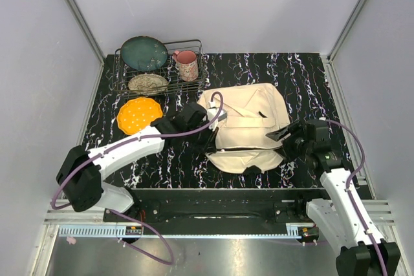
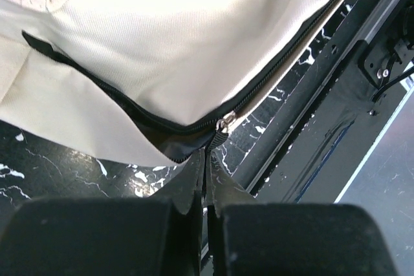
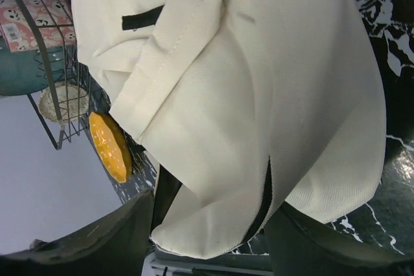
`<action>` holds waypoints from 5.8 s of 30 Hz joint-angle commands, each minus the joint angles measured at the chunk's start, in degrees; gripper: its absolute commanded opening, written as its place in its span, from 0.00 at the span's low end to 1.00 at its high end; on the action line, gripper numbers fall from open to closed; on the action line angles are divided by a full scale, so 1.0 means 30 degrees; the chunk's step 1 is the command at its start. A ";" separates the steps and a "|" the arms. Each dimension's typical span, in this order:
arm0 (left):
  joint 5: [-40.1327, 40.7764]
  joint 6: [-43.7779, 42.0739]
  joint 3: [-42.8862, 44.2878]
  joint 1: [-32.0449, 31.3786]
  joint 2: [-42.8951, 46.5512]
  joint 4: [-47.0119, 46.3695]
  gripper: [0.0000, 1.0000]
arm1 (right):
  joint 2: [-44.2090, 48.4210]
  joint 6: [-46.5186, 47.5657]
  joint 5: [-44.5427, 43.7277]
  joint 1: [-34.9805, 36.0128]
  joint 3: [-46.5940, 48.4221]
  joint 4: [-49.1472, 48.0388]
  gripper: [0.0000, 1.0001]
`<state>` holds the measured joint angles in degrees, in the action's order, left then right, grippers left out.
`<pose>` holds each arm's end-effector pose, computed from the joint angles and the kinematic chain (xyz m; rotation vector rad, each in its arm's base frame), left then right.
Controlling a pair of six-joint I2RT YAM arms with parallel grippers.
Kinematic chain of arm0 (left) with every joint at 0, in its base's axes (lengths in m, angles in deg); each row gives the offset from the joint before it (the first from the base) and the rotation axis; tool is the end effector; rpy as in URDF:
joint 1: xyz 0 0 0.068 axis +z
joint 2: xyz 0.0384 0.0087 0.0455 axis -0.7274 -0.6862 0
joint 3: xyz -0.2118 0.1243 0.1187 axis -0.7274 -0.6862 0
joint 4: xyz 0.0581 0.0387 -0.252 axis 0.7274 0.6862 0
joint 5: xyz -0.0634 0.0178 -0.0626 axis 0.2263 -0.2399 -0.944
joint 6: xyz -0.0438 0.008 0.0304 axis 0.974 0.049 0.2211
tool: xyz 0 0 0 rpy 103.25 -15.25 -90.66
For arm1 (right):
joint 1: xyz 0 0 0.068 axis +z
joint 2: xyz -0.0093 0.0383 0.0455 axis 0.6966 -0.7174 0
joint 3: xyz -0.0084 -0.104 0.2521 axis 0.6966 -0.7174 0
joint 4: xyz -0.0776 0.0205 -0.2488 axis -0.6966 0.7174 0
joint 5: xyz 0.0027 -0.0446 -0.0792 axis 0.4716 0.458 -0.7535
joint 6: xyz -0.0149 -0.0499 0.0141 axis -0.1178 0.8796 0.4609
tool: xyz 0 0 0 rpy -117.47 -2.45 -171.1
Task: Pack the student bag
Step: Zip the student bag at the center of the board.
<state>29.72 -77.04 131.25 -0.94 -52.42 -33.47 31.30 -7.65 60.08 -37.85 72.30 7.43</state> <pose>0.1882 -0.2225 0.2548 0.9263 2.3687 -0.8307 0.1513 0.0258 0.2328 1.0468 2.2307 0.8713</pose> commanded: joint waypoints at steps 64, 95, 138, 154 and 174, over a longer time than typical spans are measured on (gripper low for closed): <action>0.3458 0.2404 0.0580 -0.5368 -0.0421 -0.5325 0.00 | 0.3668 -0.8528 0.1585 0.2020 -0.0321 0.3409 0.88; 0.5486 0.1263 -0.2876 -0.2589 0.2712 -0.3920 0.00 | 0.6035 -1.1549 -0.8819 1.0642 -0.3041 0.4718 0.00; -0.0230 0.1556 -0.3287 0.2425 0.3503 -0.5443 0.74 | 0.3880 -0.7828 -0.5599 1.0642 -0.4246 -0.2855 0.39; 0.2489 0.1878 -0.2263 0.2337 0.5965 -0.3365 0.90 | -0.9636 -0.4110 -0.5471 1.6089 0.3043 -0.8942 0.51; 0.1936 0.2053 0.0664 0.2162 0.2160 -0.2806 0.99 | 0.8406 -0.9730 -1.6664 1.6326 -0.0322 0.6941 0.75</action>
<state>38.14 -71.88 126.97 6.12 -42.65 -39.15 52.22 -30.43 21.74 11.11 70.79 16.45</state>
